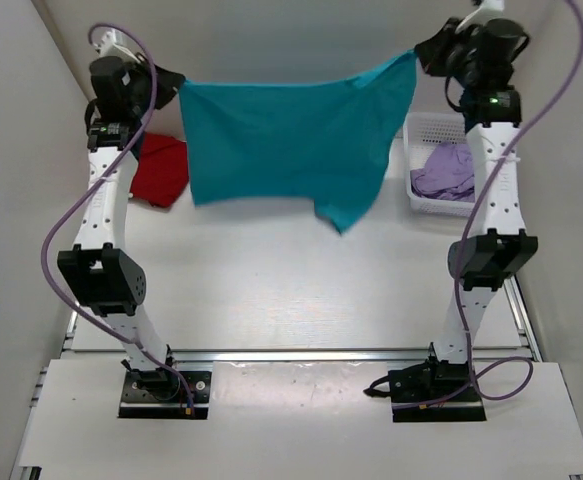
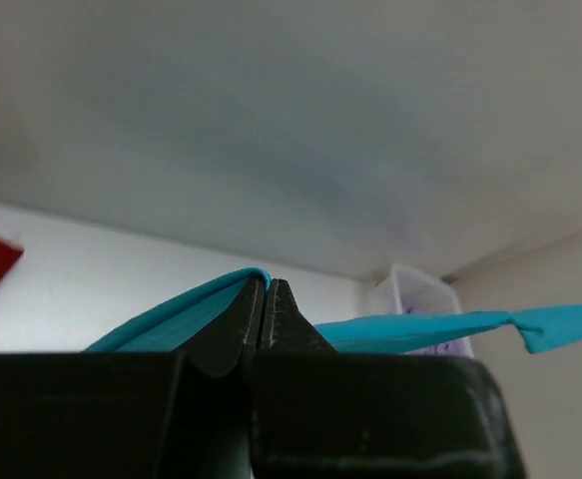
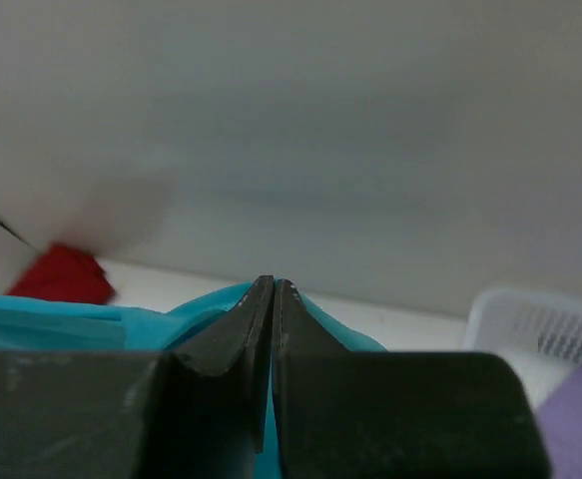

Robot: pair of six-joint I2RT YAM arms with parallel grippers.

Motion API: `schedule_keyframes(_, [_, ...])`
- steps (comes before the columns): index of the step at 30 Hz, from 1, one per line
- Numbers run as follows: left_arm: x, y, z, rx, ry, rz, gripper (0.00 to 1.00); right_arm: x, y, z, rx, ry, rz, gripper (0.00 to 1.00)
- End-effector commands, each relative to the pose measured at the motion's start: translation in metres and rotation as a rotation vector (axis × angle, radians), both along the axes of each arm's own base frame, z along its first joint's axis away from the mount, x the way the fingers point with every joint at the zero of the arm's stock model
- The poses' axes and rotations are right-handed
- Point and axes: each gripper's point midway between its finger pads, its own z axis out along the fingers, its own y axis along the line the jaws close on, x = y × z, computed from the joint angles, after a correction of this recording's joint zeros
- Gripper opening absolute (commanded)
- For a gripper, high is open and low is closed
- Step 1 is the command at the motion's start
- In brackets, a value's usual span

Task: Fold and stack the t-shirts
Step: Flatten out the tshirt

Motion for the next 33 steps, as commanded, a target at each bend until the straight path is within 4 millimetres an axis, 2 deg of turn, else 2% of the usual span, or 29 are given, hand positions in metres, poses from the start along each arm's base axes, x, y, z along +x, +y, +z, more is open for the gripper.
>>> schedule_keyframes(1, [-0.022, 0.027, 0.071, -0.003, -0.148, 0.064, 0.00, -0.063, -0.006, 0.139, 0.072, -0.358, 0.070, 0.00])
schedule_keyframes(2, [-0.023, 0.029, 0.078, -0.003, -0.170, 0.066, 0.00, -0.071, -0.009, 0.148, 0.071, -0.378, 0.081, 0.00])
schedule_keyframes(4, [-0.025, 0.039, 0.081, 0.004, -0.181, 0.089, 0.00, -0.078, -0.011, 0.150, 0.066, -0.373, 0.076, 0.00])
schedule_keyframes(6, [-0.027, 0.044, 0.075, 0.010, -0.171, 0.104, 0.00, -0.086, -0.012, 0.142, 0.069, -0.332, 0.104, 0.00])
schedule_keyframes(7, [-0.029, 0.046, 0.077, 0.019, -0.177, 0.118, 0.00, -0.084, -0.013, 0.133, 0.071, -0.305, 0.095, 0.01])
schedule_keyframes(8, [-0.029, 0.048, 0.071, 0.024, -0.166, 0.124, 0.00, -0.079, -0.017, 0.115, 0.059, -0.255, 0.068, 0.00])
schedule_keyframes(9, [-0.027, 0.048, 0.056, 0.021, -0.138, 0.120, 0.00, -0.080, -0.019, 0.096, 0.048, -0.208, 0.050, 0.00])
schedule_keyframes(10, [-0.030, 0.048, 0.056, 0.021, -0.141, 0.114, 0.00, -0.081, -0.018, 0.087, 0.047, -0.190, 0.046, 0.00])
schedule_keyframes(13, [-0.038, 0.049, 0.027, 0.047, -0.095, 0.135, 0.00, -0.090, -0.024, 0.025, 0.022, -0.065, -0.005, 0.00])
schedule_keyframes(14, [-0.044, 0.047, 0.012, 0.061, -0.082, 0.140, 0.00, -0.099, -0.027, 0.003, 0.006, -0.024, -0.027, 0.00])
schedule_keyframes(15, [-0.054, 0.050, -0.001, 0.066, -0.066, 0.151, 0.00, -0.108, -0.029, -0.004, -0.001, -0.017, -0.043, 0.00])
schedule_keyframes(16, [-0.057, 0.044, -0.032, 0.069, -0.021, 0.139, 0.00, -0.120, -0.029, -0.033, -0.004, 0.042, -0.048, 0.00])
schedule_keyframes(17, [-0.068, 0.040, -0.032, 0.072, -0.033, 0.134, 0.00, -0.124, -0.029, -0.079, -0.011, 0.136, -0.056, 0.00])
schedule_keyframes(18, [-0.079, 0.038, -0.054, 0.085, -0.001, 0.142, 0.00, -0.136, -0.031, -0.109, -0.026, 0.185, -0.076, 0.00])
schedule_keyframes(19, [-0.092, 0.033, -0.081, 0.082, 0.039, 0.140, 0.00, -0.149, -0.025, -0.115, -0.032, 0.188, -0.058, 0.00])
schedule_keyframes(20, [-0.097, 0.035, -0.099, 0.093, 0.065, 0.152, 0.00, -0.161, -0.023, -0.153, -0.033, 0.269, -0.052, 0.00])
schedule_keyframes(22, [-0.127, 0.035, -0.166, 0.090, 0.188, 0.161, 0.00, -0.196, -0.014, -0.203, -0.052, 0.375, -0.051, 0.00])
schedule_keyframes(23, [-0.141, 0.030, -0.199, 0.066, 0.241, 0.139, 0.00, -0.206, -0.005, -0.213, -0.062, 0.393, -0.030, 0.01])
schedule_keyframes(24, [-0.150, 0.028, -0.204, 0.021, 0.236, 0.121, 0.00, -0.225, 0.000, -0.234, -0.078, 0.453, -0.032, 0.00])
schedule_keyframes(25, [-0.165, 0.029, -0.230, 0.006, 0.283, 0.116, 0.00, -0.246, 0.007, -0.258, -0.110, 0.519, -0.023, 0.00])
schedule_keyframes(26, [-0.178, 0.029, -0.246, -0.008, 0.320, 0.114, 0.00, -0.266, 0.013, -0.265, -0.122, 0.554, -0.008, 0.00])
schedule_keyframes(28, [-0.200, 0.029, -0.269, 0.003, 0.372, 0.100, 0.00, -0.300, 0.014, -0.297, -0.122, 0.672, -0.009, 0.00])
schedule_keyframes(30, [-0.219, 0.029, -0.281, 0.008, 0.389, 0.097, 0.00, -0.329, 0.015, -0.314, -0.100, 0.765, -0.001, 0.00])
schedule_keyframes(31, [-0.230, 0.031, -0.285, 0.005, 0.391, 0.107, 0.00, -0.345, 0.015, -0.319, -0.066, 0.799, 0.003, 0.00])
schedule_keyframes(33, [-0.251, 0.029, -0.304, 0.013, 0.442, 0.102, 0.00, -0.361, 0.016, -0.314, -0.028, 0.790, 0.008, 0.00])
